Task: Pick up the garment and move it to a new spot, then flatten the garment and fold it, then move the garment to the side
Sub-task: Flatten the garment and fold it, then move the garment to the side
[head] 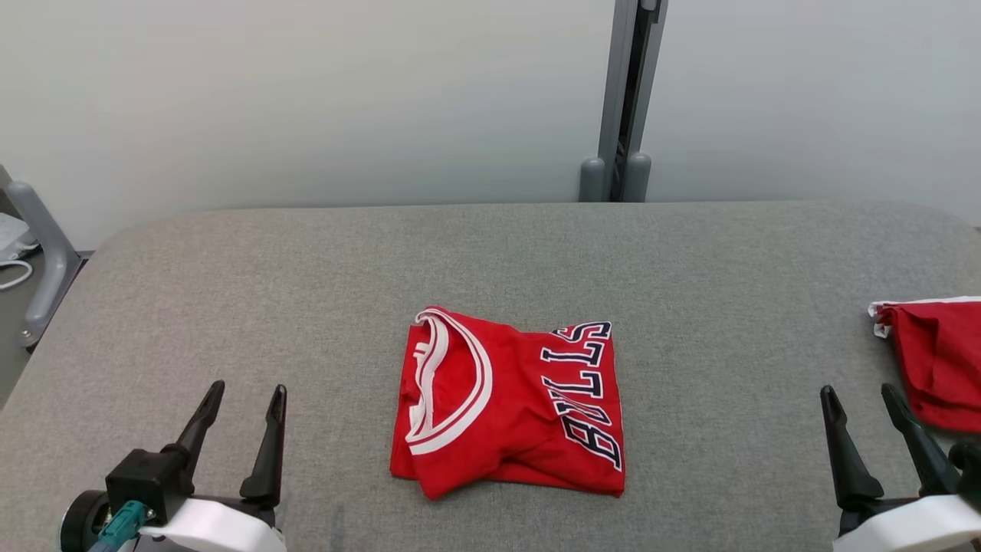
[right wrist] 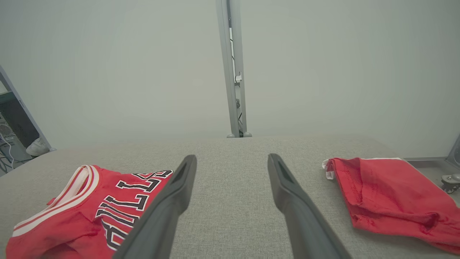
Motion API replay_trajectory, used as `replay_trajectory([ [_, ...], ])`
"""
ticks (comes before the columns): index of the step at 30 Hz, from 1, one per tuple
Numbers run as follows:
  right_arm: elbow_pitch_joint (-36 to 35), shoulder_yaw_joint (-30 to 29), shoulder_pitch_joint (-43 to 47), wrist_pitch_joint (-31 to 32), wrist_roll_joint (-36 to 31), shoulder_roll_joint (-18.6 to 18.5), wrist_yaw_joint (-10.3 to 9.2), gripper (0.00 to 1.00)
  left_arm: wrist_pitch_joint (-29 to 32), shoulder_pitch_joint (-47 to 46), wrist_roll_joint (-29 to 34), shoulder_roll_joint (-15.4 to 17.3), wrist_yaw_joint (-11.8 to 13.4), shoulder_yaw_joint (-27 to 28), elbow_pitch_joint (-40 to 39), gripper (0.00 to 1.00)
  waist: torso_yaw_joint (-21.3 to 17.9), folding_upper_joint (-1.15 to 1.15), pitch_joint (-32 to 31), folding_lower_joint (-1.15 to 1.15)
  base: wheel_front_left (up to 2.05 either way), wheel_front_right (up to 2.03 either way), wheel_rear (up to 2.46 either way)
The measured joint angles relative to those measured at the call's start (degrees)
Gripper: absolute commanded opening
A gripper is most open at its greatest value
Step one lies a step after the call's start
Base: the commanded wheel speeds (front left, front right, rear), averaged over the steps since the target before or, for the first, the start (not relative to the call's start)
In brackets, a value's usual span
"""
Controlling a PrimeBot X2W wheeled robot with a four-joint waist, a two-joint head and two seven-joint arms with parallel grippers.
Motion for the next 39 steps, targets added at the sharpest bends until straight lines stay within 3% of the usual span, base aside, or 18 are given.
replay_trajectory([
  [39, -2.41, -1.47, 2.75, 2.41, -1.11, 1.52, -0.01, 1.00, 1.51, 2.47, -1.70, 1.34, 2.18, -0.04, -3.05, 1.00, 1.35, 0.00, -1.04, 0.00, 0.00, 0.00, 0.00],
])
